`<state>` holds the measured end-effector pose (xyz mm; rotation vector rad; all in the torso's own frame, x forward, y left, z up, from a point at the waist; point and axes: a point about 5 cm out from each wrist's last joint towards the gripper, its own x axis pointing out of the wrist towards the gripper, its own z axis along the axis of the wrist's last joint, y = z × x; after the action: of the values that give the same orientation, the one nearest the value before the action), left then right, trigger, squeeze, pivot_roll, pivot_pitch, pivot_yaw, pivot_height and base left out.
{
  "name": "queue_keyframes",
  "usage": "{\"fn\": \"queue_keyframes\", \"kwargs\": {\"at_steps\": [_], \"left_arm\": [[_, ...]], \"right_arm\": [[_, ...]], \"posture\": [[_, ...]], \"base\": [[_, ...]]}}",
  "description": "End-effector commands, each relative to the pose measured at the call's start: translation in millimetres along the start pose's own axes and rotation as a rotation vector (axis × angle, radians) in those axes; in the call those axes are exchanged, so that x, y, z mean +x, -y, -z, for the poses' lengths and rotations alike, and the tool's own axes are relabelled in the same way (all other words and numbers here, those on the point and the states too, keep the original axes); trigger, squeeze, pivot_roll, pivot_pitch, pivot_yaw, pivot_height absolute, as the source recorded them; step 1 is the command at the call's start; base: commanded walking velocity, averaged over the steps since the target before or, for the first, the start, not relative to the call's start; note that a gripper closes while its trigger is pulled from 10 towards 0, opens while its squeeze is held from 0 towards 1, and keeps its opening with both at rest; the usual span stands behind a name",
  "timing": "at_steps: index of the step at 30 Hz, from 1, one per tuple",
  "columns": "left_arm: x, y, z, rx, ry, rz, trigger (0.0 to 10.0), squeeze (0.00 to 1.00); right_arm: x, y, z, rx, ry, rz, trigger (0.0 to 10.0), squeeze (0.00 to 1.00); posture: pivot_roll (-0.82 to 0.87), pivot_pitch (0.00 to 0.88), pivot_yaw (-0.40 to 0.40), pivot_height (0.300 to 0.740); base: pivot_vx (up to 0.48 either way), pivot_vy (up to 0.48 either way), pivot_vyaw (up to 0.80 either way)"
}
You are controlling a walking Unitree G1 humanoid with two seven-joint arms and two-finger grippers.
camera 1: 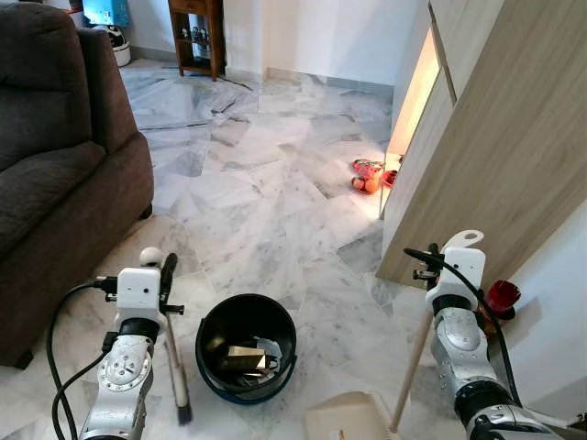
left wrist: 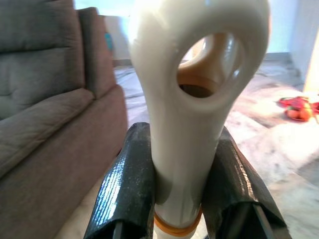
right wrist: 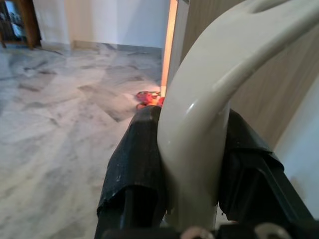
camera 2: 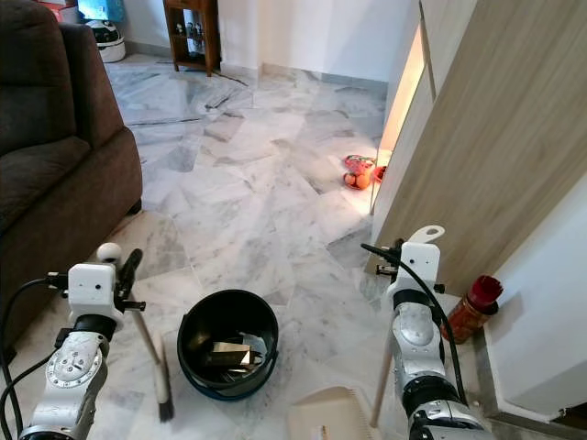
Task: Sweep floor
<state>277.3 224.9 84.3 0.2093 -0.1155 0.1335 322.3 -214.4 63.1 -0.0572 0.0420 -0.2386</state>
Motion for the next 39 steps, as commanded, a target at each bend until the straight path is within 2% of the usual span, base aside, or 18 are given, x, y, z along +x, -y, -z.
{"fn": "queue_keyframes", "kwargs": {"at_steps": [1,8,15,39], "left_arm": [[6.8,-1.2,-11.2,0.012,0.059,-0.012,10.0,0.0],[7.8,-1.3,-12.7,0.006,0.065,-0.017,10.0,0.0],[8.3,0.2,-14.4,0.0,0.072,-0.017,10.0,0.0],[7.5,0.4,-13.8,0.003,0.071,-0.005,10.0,0.0]], "right_arm": [[4.7,0.1,-8.4,0.036,0.034,0.011,10.0,0.0],[2.6,-0.1,-5.5,0.042,0.03,0.002,10.0,0.0],[3.0,-3.2,-6.8,0.036,0.038,-0.058,10.0,0.0],[2.8,-2.7,-6.0,0.043,0.035,-0.057,10.0,0.0]], "posture": [[0.12,0.0,-0.069,0.74],[0.12,0.0,-0.07,0.74],[0.11,0.0,-0.072,0.74],[0.11,0.0,-0.064,0.74]], "base": [[0.0,0.0,0.0],[0.0,0.0,0.0],[0.0,0.0,0.0],[0.0,0.0,0.0]]}}
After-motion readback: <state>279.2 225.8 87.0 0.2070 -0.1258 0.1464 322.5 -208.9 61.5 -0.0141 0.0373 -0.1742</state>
